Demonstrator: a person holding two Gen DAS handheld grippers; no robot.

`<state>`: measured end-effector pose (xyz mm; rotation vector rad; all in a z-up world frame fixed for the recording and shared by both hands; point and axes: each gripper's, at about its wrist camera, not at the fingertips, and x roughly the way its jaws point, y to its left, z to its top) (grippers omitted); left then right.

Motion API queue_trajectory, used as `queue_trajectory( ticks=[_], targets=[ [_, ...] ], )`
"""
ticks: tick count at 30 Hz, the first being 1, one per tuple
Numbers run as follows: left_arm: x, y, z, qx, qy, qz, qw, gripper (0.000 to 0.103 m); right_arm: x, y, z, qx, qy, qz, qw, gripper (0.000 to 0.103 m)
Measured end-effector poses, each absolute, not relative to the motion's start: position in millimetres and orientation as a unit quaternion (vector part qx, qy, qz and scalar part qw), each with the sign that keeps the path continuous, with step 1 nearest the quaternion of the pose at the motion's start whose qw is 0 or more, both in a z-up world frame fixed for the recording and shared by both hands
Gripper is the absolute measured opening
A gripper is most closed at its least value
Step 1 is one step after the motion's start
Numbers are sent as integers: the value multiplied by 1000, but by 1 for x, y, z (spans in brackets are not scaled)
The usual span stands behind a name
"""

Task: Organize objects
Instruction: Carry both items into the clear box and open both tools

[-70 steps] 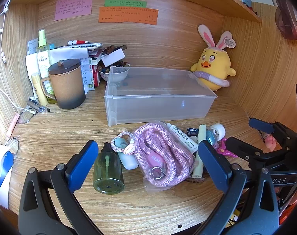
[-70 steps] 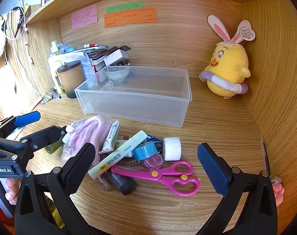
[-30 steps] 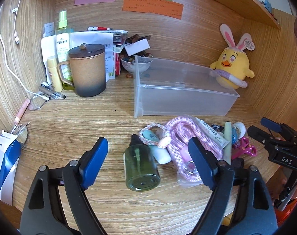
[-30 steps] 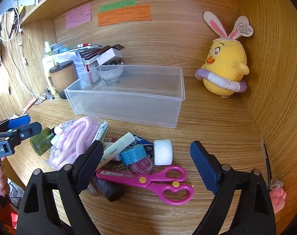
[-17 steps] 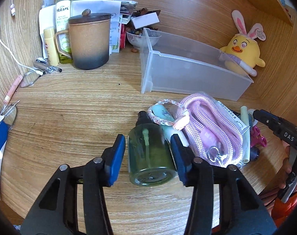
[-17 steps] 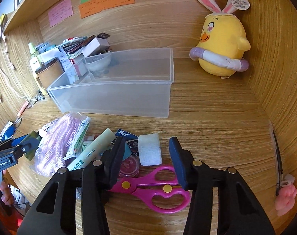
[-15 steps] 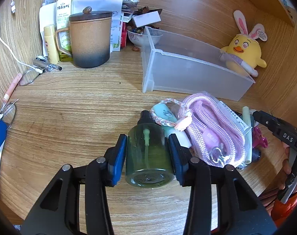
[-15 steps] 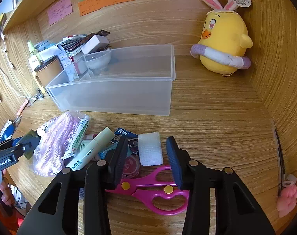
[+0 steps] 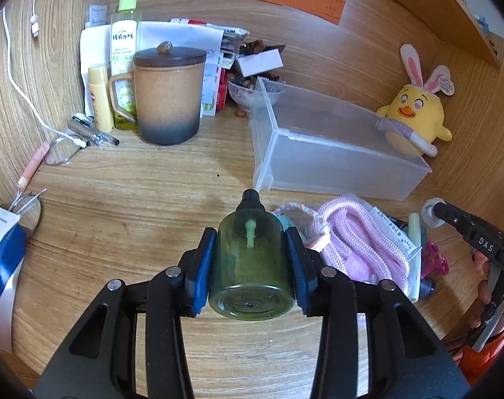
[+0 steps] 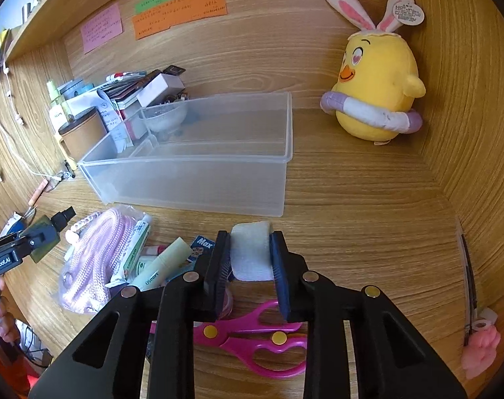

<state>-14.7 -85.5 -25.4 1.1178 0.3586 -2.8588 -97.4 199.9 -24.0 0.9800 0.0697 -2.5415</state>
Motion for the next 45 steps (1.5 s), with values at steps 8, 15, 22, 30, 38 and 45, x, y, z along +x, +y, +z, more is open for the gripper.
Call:
queue_trajectory(
  ticks=[8, 15, 22, 30, 38, 45],
  targets=[
    [-30, -89, 13, 320, 94, -942, 24, 41, -101, 196, 14, 291, 35, -934, 206, 22],
    [-56, -77, 33, 307, 75, -949, 4, 41, -118, 189, 34, 262, 34, -941, 211, 22],
    [-89, -64, 40, 314, 61, -947, -27, 41, -145, 176, 36, 278, 38, -932, 229, 22],
    [-128, -58, 28, 355, 49, -933, -46, 41, -173, 159, 25, 313, 71, -916, 242, 22],
    [-154, -43, 16, 384, 15, -922, -50, 41, -199, 140, 3, 361, 103, -892, 251, 22],
    [-171, -28, 6, 393, -27, -918, -42, 41, -209, 124, -13, 385, 124, -878, 257, 22]
  ],
)
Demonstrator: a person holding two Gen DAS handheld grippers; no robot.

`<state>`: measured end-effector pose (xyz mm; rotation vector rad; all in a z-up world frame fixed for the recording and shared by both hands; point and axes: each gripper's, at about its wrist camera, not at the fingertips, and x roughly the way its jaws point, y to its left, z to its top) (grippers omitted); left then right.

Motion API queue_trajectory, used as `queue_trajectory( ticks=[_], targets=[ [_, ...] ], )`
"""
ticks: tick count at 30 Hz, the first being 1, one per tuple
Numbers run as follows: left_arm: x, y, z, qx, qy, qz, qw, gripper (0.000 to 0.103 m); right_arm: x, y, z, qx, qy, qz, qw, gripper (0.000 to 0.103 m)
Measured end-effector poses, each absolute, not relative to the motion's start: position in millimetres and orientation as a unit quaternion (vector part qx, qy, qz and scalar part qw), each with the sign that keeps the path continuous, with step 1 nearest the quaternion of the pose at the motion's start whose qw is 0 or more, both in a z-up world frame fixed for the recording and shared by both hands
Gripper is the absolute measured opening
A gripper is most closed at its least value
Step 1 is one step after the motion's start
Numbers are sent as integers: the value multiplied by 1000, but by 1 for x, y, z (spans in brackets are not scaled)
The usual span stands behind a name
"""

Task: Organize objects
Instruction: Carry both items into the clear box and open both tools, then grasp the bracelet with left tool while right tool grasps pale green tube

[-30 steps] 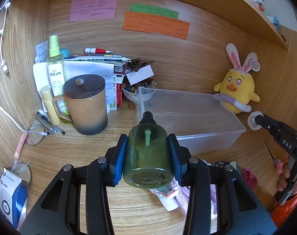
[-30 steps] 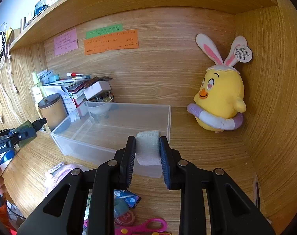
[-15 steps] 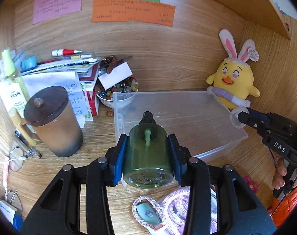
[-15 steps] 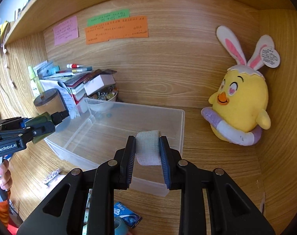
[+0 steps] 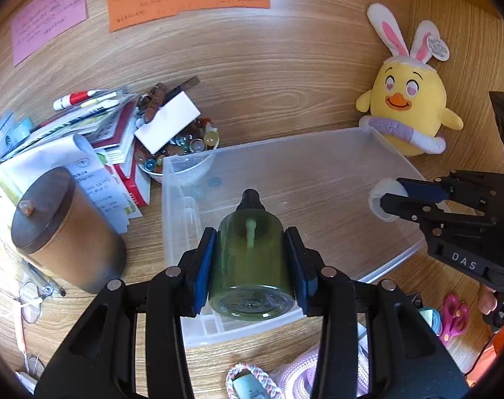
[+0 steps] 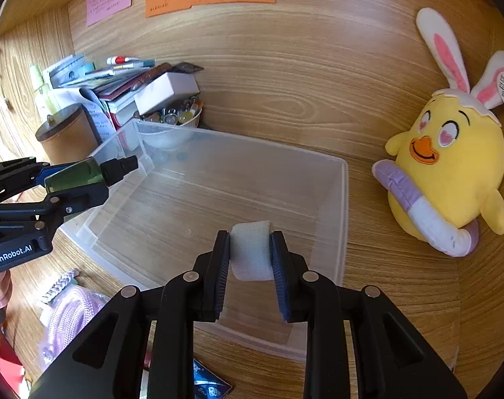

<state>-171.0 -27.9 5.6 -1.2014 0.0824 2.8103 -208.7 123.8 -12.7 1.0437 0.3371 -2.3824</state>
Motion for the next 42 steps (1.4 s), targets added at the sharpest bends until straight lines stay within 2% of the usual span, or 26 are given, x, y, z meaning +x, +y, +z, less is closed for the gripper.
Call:
queue_trajectory(
  ticks=[13, 15, 18, 24, 26, 31, 37, 40, 42],
  targets=[
    [-173, -30, 3, -406, 11, 912, 62, 43, -202, 116, -14, 387, 132, -874, 261, 23],
    [-168, -30, 8, -399, 10, 915, 62, 52, -198, 119, -9, 383, 128, -877, 262, 25],
    [-157, -33, 17, -386, 9, 921, 61, 64, -189, 125, 1, 373, 120, -881, 266, 32],
    [-127, -39, 25, -374, 0, 925, 63, 88, -160, 141, 21, 343, 101, -894, 271, 51],
    [-117, -41, 24, -373, 0, 926, 57, 90, -149, 146, 25, 338, 93, -896, 274, 57],
    [-93, -44, 12, -386, 5, 921, 49, 90, -120, 153, 24, 331, 85, -899, 274, 61],
    [-65, -50, -9, -403, -8, 914, 50, 90, -96, 157, 2, 355, 73, -892, 272, 62],
    [-53, -52, -17, -408, -20, 911, 58, 80, -85, 160, -8, 366, 60, -890, 265, 62],
    [-48, -53, -22, -414, -22, 908, 62, 69, -78, 162, -16, 375, 51, -888, 261, 62]
  ],
)
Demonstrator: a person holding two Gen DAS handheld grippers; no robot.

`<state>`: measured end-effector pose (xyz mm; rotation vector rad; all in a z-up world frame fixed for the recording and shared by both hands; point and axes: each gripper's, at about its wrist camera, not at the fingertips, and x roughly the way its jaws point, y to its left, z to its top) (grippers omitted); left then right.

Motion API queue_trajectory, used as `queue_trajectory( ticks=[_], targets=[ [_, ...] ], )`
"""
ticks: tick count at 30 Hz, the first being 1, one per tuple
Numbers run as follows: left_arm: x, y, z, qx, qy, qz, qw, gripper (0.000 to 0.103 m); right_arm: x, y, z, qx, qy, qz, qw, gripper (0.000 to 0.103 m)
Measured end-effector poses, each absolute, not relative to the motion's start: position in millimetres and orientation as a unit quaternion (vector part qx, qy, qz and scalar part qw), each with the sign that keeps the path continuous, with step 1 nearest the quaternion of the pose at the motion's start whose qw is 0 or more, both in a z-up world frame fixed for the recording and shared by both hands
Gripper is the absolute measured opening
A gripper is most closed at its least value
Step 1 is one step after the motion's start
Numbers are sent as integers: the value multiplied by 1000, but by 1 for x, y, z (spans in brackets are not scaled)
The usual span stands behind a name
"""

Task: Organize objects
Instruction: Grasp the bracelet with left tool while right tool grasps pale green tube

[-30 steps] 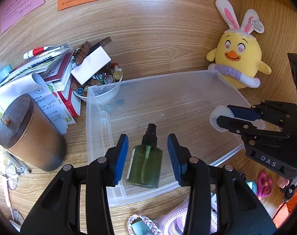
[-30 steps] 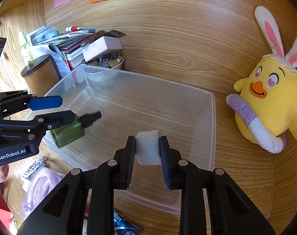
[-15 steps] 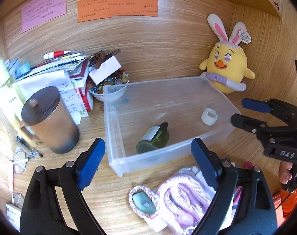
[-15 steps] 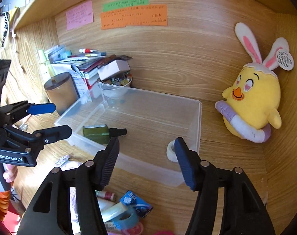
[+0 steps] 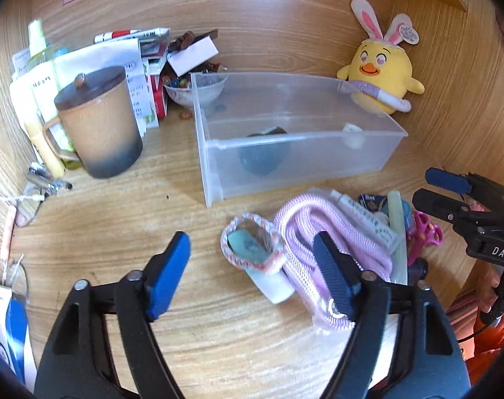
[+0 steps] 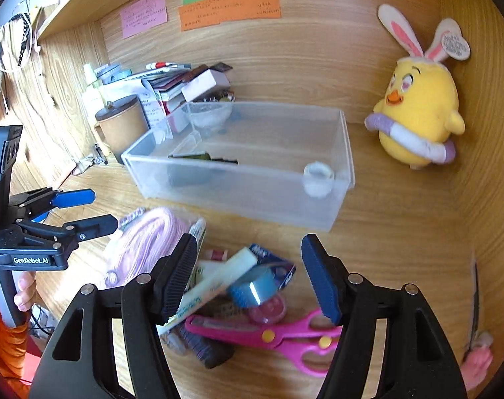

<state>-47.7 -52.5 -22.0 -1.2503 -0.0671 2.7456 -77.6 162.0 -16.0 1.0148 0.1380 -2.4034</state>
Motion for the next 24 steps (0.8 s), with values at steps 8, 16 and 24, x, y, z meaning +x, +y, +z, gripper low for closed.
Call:
queue_trajectory(
  ticks=[8, 16, 24],
  targets=[
    [-45, -49, -39, -427, -18, 901, 76, 47, -61, 162, -39, 414, 22, -867, 276, 50],
    [-48, -45, -39, -412, -3, 908, 77, 44, -58, 153, -41, 420, 27, -861, 286, 39],
    [-55, -39, -41, -409, -2, 908, 90, 14, -57, 137, -42, 420, 39, -854, 305, 31]
  ],
)
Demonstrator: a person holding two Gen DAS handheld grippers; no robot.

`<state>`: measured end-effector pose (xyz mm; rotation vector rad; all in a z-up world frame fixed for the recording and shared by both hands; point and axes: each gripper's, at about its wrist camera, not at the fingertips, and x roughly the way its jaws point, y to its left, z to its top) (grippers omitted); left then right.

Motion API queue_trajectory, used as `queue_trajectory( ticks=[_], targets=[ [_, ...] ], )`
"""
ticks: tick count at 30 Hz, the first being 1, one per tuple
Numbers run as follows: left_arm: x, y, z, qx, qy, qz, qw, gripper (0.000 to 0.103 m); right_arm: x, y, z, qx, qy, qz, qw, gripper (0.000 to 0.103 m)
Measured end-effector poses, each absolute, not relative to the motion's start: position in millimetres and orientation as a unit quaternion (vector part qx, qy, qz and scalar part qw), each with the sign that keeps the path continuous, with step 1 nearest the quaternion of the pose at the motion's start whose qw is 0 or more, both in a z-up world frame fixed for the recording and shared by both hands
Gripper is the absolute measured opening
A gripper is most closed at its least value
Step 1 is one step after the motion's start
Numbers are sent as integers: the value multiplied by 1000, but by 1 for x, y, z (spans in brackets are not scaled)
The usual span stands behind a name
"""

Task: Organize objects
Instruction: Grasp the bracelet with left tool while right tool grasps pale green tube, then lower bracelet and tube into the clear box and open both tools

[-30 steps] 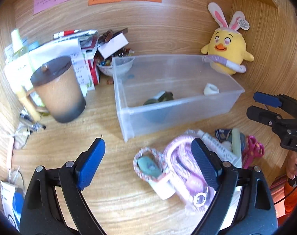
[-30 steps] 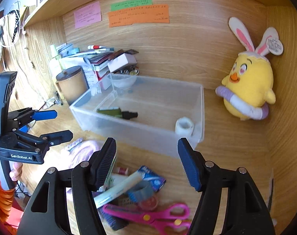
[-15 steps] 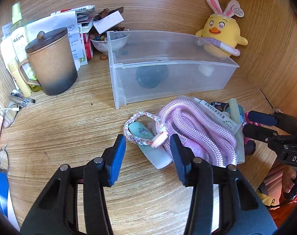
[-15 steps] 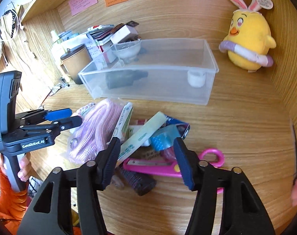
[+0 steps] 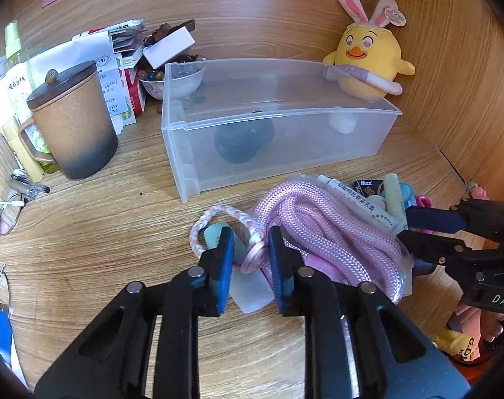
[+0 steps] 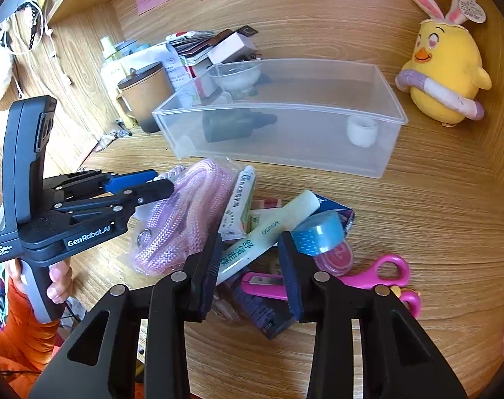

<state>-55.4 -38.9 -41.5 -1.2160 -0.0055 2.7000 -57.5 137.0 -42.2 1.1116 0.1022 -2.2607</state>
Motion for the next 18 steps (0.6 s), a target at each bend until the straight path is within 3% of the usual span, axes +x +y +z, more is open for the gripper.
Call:
queue_trajectory(
  ticks=[10, 18],
  targets=[
    [-49, -49, -36, -397, -10, 915, 68, 14, -62, 138, -51, 426, 24, -849, 313, 14],
    [-51, -66, -17, -372, -29, 926, 50, 11, -64, 149, -36, 401, 23, -865, 299, 14]
  ],
)
